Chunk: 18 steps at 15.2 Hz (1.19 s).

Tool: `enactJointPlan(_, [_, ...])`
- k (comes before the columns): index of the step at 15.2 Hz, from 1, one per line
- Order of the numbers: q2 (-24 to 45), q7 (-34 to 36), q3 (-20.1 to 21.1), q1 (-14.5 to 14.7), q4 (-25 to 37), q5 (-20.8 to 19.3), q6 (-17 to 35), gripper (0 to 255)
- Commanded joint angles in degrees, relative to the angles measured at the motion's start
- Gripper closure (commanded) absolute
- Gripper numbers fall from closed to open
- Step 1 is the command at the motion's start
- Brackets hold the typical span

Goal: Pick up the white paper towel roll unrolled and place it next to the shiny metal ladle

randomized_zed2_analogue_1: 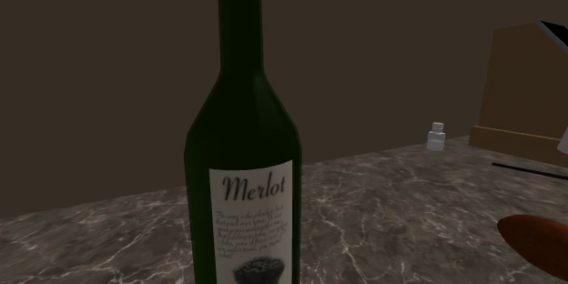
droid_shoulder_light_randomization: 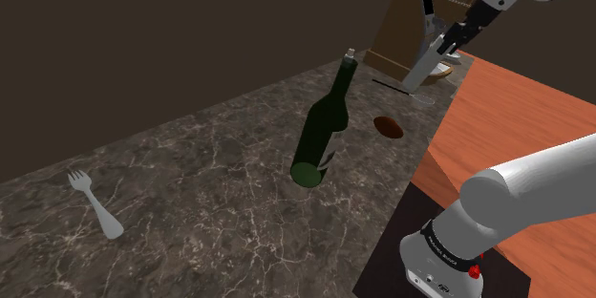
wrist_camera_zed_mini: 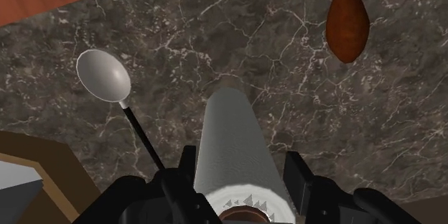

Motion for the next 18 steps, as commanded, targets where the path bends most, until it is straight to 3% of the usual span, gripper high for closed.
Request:
enactJointPlan(1, [0.1,-0.3,-0.2,-0.1,-1.5,0.0,1.6,255])
enactJointPlan(18, [1.4,-2.0,-1.7,-0.3,-13.3,0.4,14.6,255])
